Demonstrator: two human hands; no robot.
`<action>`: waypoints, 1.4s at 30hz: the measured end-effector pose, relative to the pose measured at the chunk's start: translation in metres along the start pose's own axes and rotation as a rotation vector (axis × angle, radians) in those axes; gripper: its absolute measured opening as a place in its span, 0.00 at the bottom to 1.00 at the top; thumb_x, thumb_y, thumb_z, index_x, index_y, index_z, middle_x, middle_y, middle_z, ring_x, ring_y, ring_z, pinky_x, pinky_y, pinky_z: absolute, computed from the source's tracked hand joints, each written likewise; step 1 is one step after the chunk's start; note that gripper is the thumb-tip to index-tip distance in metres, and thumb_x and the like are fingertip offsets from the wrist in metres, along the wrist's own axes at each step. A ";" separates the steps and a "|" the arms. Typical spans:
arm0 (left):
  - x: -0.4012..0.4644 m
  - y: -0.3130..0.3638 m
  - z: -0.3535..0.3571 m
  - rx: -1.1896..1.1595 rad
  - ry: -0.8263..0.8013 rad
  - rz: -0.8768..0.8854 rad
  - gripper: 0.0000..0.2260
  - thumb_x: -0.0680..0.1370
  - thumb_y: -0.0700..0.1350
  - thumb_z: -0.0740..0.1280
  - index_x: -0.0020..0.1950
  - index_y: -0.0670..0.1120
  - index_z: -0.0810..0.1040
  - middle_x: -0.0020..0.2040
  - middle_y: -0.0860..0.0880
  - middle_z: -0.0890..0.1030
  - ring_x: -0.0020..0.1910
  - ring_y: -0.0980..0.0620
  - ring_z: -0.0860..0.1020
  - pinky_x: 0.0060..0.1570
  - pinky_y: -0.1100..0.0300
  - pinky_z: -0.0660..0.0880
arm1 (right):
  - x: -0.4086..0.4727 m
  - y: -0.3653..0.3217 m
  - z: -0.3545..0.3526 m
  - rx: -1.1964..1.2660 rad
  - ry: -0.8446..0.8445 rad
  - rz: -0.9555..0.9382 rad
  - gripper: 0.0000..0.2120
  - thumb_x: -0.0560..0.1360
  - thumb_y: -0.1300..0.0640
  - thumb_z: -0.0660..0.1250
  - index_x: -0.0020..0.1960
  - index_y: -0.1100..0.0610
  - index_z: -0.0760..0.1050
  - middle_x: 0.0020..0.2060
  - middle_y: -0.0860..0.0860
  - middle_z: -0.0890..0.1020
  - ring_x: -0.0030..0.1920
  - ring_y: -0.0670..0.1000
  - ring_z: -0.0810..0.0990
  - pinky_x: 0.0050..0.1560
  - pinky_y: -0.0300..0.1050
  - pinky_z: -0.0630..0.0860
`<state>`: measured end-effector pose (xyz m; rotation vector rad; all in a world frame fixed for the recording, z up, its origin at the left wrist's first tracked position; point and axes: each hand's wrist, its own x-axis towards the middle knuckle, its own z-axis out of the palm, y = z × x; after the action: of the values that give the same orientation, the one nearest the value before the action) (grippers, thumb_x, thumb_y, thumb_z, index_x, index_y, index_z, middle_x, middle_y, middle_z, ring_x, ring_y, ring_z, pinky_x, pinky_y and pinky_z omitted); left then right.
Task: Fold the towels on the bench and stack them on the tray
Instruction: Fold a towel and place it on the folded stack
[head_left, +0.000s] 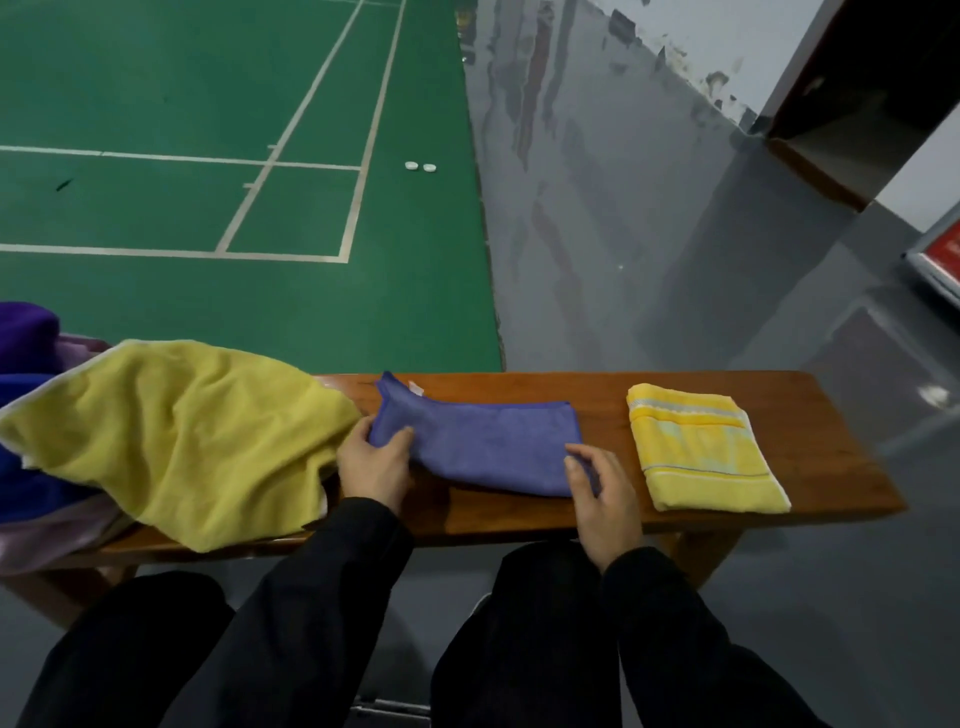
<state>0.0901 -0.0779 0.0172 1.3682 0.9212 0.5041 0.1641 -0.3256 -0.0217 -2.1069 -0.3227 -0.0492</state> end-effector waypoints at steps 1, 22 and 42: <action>0.000 0.005 -0.001 -0.049 0.005 0.047 0.07 0.72 0.36 0.71 0.44 0.48 0.79 0.39 0.50 0.82 0.40 0.50 0.79 0.37 0.65 0.76 | -0.002 -0.002 -0.002 0.017 0.040 0.007 0.18 0.79 0.35 0.60 0.59 0.46 0.77 0.55 0.43 0.79 0.57 0.41 0.78 0.56 0.42 0.76; -0.050 -0.044 0.092 0.662 -0.326 0.878 0.17 0.80 0.52 0.63 0.62 0.44 0.79 0.55 0.43 0.77 0.55 0.44 0.75 0.58 0.50 0.72 | -0.016 0.023 -0.023 0.028 0.158 0.078 0.13 0.81 0.44 0.61 0.59 0.49 0.79 0.54 0.43 0.81 0.56 0.45 0.79 0.56 0.47 0.79; -0.021 -0.057 0.057 0.454 -0.412 0.274 0.29 0.74 0.50 0.71 0.74 0.47 0.70 0.74 0.45 0.65 0.74 0.46 0.66 0.75 0.49 0.63 | 0.054 -0.042 0.014 -0.125 -0.055 0.340 0.04 0.78 0.50 0.68 0.49 0.49 0.76 0.45 0.47 0.81 0.47 0.52 0.80 0.49 0.50 0.78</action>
<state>0.1122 -0.1383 -0.0351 1.9393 0.5240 0.2029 0.2042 -0.2816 0.0140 -2.2633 0.0094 0.1937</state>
